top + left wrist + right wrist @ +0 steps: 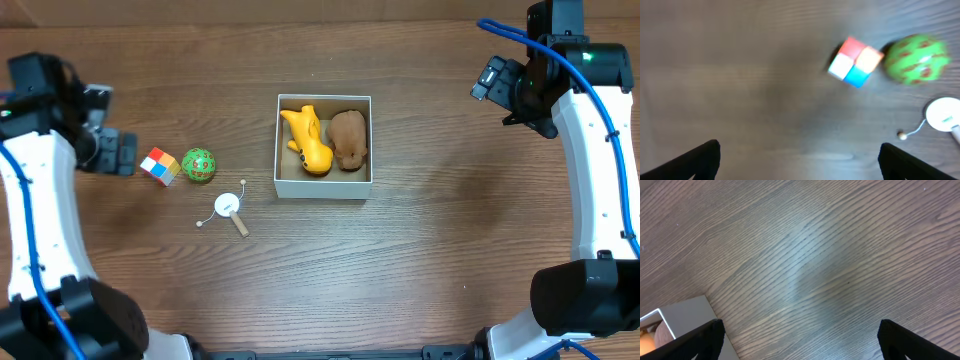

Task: Pack container
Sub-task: 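Move the left gripper to the colour cube and grasp it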

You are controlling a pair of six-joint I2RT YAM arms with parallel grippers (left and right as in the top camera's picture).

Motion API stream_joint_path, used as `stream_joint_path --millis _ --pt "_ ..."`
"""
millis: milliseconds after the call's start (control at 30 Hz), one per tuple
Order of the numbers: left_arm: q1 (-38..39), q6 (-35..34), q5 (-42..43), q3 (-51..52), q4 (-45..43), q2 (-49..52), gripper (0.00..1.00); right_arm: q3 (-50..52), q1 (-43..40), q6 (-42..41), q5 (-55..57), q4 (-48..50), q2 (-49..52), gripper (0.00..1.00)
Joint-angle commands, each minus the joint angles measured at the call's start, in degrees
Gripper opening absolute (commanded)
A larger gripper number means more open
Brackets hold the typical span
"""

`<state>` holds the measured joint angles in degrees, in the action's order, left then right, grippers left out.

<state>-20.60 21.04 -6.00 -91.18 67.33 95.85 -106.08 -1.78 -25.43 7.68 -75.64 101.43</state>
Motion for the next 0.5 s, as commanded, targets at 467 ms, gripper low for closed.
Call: stream_joint_path --millis 467 --pt "-6.4 -11.0 25.1 0.1 -0.9 11.5 1.0 -0.4 0.2 -0.1 0.0 0.3 -0.3 1.0"
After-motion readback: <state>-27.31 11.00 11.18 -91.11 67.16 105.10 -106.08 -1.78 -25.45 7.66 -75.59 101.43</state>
